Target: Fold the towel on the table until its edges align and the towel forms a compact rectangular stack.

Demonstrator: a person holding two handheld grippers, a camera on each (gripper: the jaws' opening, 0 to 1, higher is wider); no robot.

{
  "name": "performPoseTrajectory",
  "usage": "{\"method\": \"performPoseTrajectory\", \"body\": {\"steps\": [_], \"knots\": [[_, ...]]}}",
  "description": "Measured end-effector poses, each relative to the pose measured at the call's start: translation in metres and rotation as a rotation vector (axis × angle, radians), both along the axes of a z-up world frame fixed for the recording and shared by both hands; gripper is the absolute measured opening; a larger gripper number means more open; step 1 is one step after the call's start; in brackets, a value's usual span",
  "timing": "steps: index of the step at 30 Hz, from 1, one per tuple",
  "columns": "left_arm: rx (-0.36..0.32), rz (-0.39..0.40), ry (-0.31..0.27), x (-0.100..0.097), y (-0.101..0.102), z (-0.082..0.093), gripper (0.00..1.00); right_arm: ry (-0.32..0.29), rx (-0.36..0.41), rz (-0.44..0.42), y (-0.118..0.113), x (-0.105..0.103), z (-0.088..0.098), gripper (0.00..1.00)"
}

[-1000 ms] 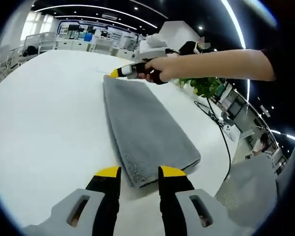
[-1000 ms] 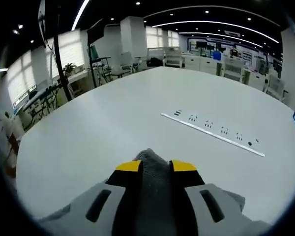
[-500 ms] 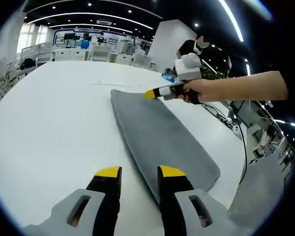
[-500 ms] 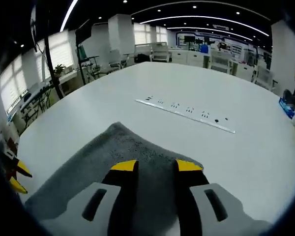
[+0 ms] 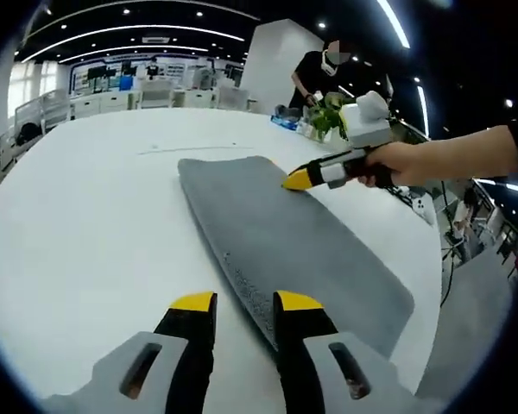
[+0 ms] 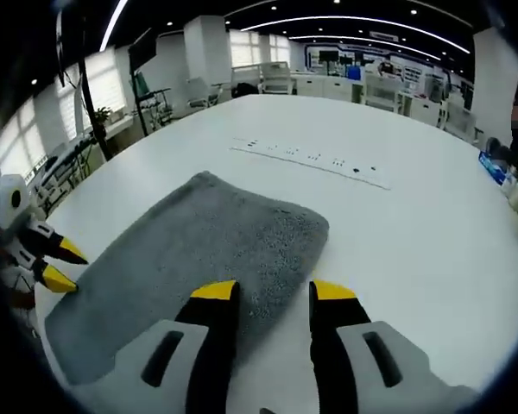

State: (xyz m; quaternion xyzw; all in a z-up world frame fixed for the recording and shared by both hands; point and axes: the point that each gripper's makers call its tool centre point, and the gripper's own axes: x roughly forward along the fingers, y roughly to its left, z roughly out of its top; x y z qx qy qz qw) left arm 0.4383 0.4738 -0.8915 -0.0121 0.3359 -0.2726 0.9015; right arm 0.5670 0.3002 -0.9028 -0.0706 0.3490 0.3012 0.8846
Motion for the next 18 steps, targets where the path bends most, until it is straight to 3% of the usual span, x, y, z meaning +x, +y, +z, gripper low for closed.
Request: {"method": "performPoseTrajectory", "body": {"steps": [9,11,13,18], "knots": [[0.032,-0.018,-0.01,0.018,0.001,-0.007,0.27,0.012,0.028,-0.019,-0.013,-0.027,0.0,0.31],[-0.014,-0.003,-0.04,0.026,-0.002,-0.003,0.25,0.022,0.067,-0.029,-0.011,-0.039,0.001,0.28],[-0.029,0.023,-0.033,0.03,-0.001,-0.004,0.25,0.039,0.073,-0.017,-0.009,-0.052,-0.003,0.25],[-0.03,0.03,-0.031,0.036,-0.003,-0.008,0.24,0.045,0.114,-0.031,-0.005,-0.07,-0.006,0.18]]}}
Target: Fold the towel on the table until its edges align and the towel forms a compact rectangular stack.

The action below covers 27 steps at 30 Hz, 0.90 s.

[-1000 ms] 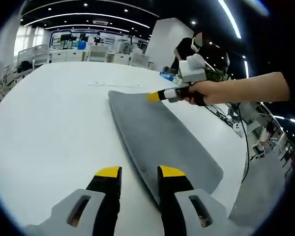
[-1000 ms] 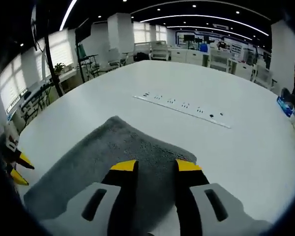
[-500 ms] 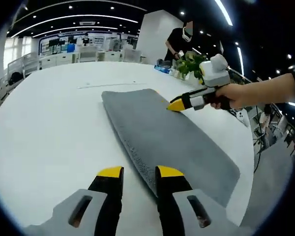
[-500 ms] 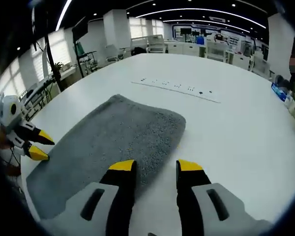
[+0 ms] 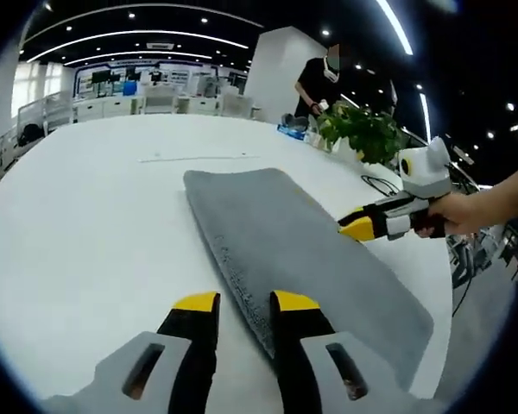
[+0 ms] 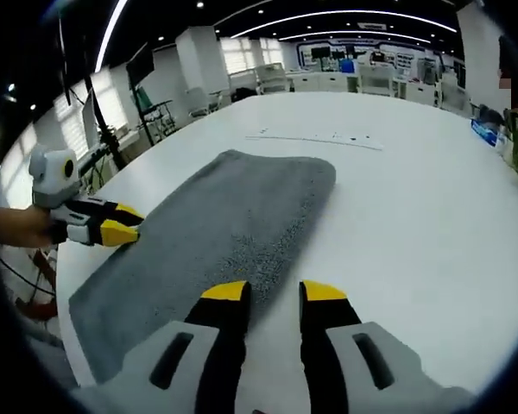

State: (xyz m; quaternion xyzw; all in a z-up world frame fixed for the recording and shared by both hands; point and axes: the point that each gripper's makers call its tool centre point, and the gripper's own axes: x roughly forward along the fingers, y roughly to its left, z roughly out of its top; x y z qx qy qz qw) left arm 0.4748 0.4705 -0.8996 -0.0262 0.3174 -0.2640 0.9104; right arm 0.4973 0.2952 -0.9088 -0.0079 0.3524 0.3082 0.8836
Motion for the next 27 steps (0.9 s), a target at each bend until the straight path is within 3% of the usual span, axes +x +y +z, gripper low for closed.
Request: {"method": "performPoseTrajectory", "body": {"steps": [5,11,17,23,27], "knots": [[-0.025,0.008,0.029,-0.001,-0.001,-0.006,0.22,0.004,0.038,-0.018,0.003,-0.001,-0.001,0.11],[-0.045,0.021,0.059,-0.001,-0.005,-0.01,0.19,-0.044,0.0,0.025,0.009,-0.003,-0.002,0.07],[0.022,-0.019,0.066,-0.001,-0.01,-0.01,0.13,-0.061,0.002,0.028,0.009,-0.002,-0.003,0.04],[0.08,-0.042,0.087,-0.001,-0.015,-0.01,0.11,-0.112,-0.067,0.052,0.008,-0.003,-0.002,0.02],[0.101,-0.056,0.079,-0.005,-0.021,-0.01,0.11,-0.106,-0.063,0.045,0.0,-0.002,-0.003,0.02]]}}
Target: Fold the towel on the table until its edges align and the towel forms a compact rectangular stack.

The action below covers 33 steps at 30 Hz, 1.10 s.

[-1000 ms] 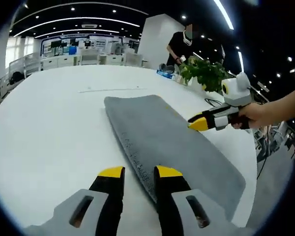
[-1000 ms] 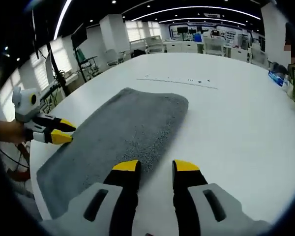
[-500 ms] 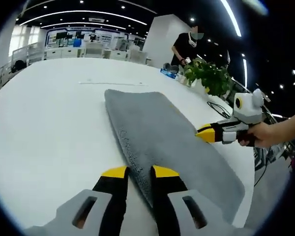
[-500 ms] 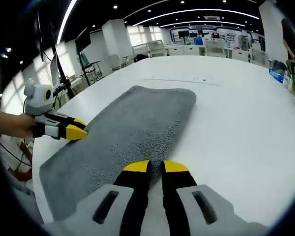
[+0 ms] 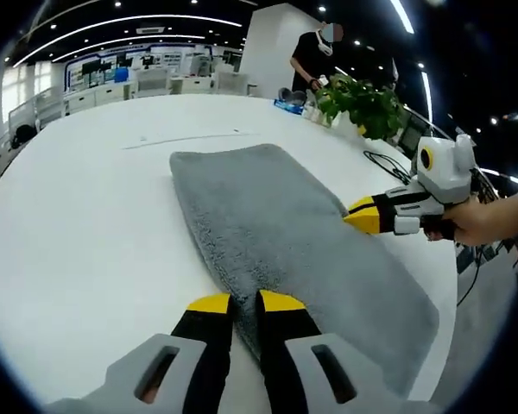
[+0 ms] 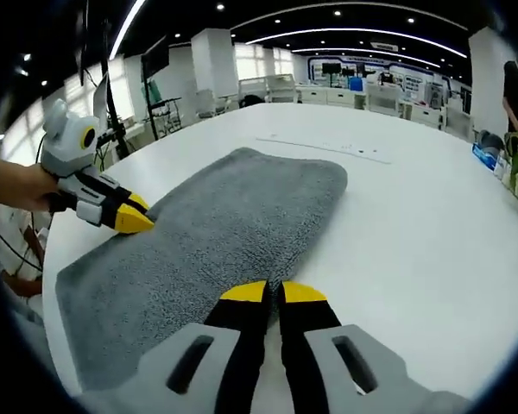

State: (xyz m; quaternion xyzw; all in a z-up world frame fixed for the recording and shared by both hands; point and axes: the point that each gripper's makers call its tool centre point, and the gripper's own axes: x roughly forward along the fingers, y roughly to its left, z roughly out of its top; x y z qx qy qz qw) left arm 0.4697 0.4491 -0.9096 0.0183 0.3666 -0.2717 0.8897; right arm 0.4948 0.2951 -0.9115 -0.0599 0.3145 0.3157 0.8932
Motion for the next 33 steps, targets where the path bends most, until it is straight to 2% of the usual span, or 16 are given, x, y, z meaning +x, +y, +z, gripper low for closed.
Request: {"method": "performPoseTrajectory", "body": {"steps": [9,13,19,28,33], "knots": [[-0.008,-0.038,-0.004,-0.012,-0.037,-0.001,0.11,-0.019,-0.064,0.011,-0.037,-0.014,0.001,0.02],[0.008,-0.101,-0.007,-0.02,-0.058,-0.001,0.11,-0.01,-0.08,-0.001,-0.057,-0.02,0.0,0.02],[0.017,-0.138,-0.006,-0.028,-0.08,-0.002,0.11,-0.002,-0.105,-0.014,-0.08,-0.03,0.0,0.02],[0.033,-0.132,-0.022,-0.03,-0.083,-0.001,0.11,0.002,-0.099,-0.038,-0.083,-0.03,-0.001,0.02],[0.065,-0.158,-0.034,-0.03,-0.083,-0.001,0.11,-0.011,-0.09,-0.058,-0.084,-0.031,-0.002,0.03]]}}
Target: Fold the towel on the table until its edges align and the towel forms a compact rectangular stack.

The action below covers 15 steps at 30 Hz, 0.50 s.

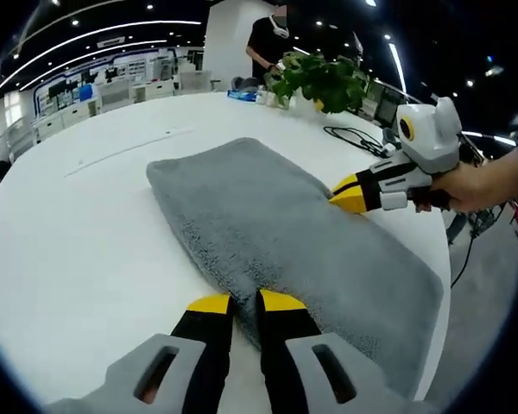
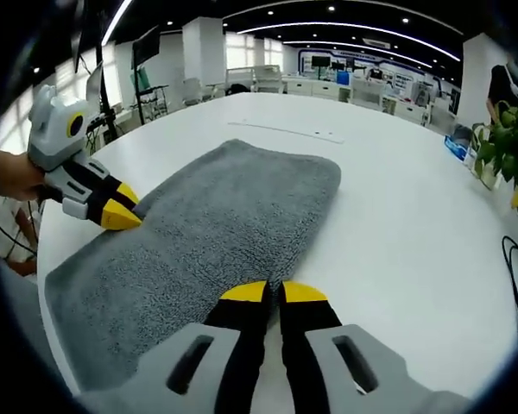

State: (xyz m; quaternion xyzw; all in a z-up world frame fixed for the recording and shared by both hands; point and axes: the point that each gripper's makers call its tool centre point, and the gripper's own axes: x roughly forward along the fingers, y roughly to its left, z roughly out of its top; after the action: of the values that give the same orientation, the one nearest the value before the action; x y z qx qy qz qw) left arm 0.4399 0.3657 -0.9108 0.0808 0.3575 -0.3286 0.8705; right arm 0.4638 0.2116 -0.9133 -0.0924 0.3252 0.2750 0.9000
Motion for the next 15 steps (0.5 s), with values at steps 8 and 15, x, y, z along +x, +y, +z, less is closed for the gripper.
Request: {"method": "performPoseTrajectory", "body": {"steps": [8,15], "knots": [[0.032,0.005,-0.024,0.0002,-0.0021,0.0009,0.11,0.01,-0.001,-0.01,0.0008,0.0011,0.002,0.03],[0.051,0.047,-0.04,0.0043,0.0069,0.0087,0.22,0.03,-0.006,-0.011,-0.0001,0.0005,0.0054,0.06]]}}
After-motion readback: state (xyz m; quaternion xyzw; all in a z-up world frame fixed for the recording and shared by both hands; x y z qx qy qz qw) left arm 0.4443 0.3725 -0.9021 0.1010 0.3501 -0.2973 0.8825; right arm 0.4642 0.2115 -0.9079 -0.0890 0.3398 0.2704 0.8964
